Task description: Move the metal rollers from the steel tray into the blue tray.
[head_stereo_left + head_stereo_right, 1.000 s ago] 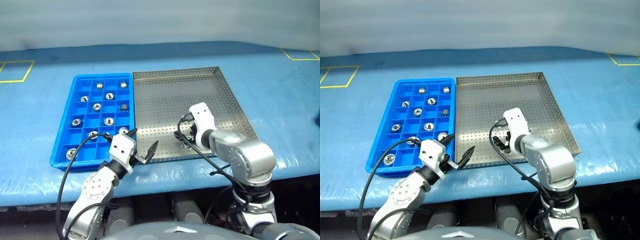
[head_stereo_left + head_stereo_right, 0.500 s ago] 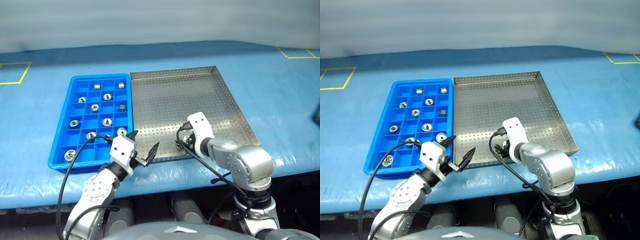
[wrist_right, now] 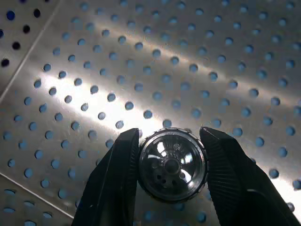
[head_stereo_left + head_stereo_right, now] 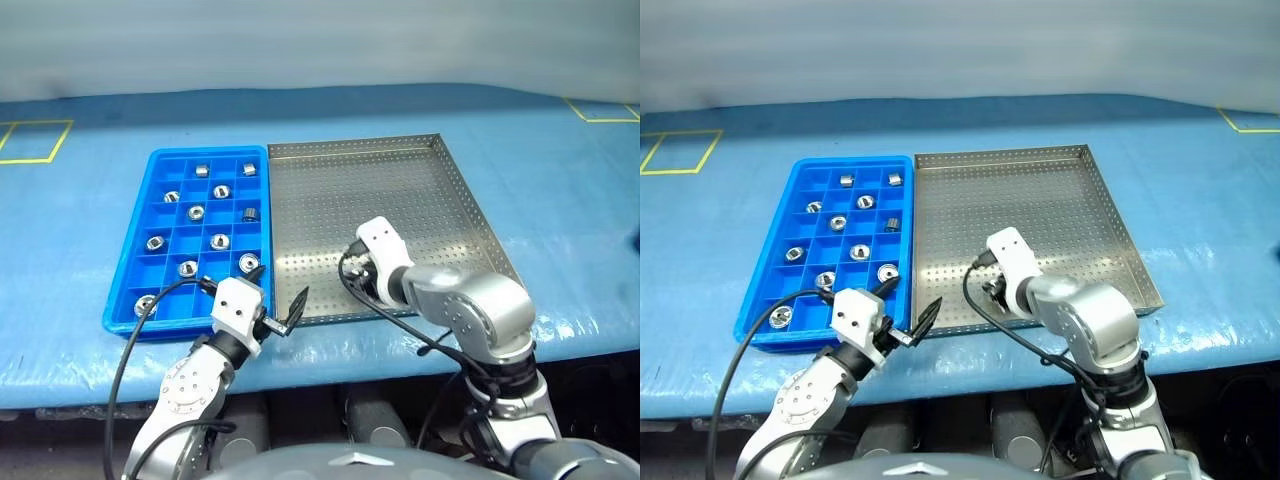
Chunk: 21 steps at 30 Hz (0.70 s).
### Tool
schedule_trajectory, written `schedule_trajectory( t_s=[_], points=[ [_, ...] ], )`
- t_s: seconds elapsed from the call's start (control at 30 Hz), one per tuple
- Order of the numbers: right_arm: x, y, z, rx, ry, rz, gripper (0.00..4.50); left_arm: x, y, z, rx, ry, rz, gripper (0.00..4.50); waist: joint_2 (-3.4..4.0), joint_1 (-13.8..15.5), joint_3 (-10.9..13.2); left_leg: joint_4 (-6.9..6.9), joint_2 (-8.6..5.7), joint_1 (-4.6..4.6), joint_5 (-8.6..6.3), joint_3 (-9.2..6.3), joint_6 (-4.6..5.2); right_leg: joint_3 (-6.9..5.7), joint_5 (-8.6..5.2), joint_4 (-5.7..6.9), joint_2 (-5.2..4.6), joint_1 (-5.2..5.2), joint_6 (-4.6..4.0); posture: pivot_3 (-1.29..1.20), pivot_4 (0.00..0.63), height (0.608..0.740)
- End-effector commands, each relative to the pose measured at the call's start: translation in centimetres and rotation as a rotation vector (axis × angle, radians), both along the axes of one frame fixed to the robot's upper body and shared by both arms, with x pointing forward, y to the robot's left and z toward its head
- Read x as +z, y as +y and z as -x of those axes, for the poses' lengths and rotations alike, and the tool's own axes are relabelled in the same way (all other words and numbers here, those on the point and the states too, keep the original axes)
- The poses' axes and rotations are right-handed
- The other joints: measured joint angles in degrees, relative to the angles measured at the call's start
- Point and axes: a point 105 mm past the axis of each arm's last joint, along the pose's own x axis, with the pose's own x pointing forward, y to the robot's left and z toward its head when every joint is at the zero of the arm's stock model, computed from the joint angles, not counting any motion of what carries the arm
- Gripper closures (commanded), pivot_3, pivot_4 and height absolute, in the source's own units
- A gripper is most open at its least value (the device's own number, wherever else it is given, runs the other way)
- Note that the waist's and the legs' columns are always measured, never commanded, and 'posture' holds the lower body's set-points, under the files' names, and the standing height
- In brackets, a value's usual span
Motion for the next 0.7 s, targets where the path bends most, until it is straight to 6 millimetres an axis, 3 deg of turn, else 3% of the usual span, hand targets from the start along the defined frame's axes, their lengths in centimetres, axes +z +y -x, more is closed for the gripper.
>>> schedule_trajectory(
  t_s=[0.03,0.2,0.43,0.7],
  points=[
    [3.2,2.0,-1.5,0.048,-0.163,-0.067,2.82,2.3,1.4,-0.3,0.106,-0.106,0.019,0.0,-0.01,0.5,0.0,0.0,0.0,0.0,0.0,-0.01,0.0,-0.01,0.0,-0.01,0.0,0.01,0.0,0.16,0.15,0.74],
    [5.2,5.4,-2.3,0.154,-0.274,-0.146,2.82,3.2,3.0,-0.1,0.205,-0.151,0.017,0.0,-0.02,2.1,0.0,-0.07,0.0,-0.03,0.0,-0.02,0.0,-0.03,0.04,-0.07,-0.01,-0.01,0.06,0.23,0.15,0.74],
    [7.1,11.7,-0.5,0.43,-0.432,-0.294,2.82,3.6,4.8,2.1,0.329,-0.178,-0.014,0.0,-0.02,4.6,0.0,-0.2,0.01,-0.05,0.0,-0.05,0.0,-0.08,0.07,-0.14,-0.02,-0.04,0.13,0.35,0.15,0.74],
    [4.4,14.6,1.3,0.604,-0.31,-0.371,2.82,3.4,5.6,4.6,0.424,-0.195,-0.031,0.0,-0.06,8.0,0.0,-0.14,0.01,-0.03,0.0,-0.02,0.0,-0.1,-0.11,-0.16,-0.04,-0.03,-0.17,0.42,0.15,0.74]
  ],
)
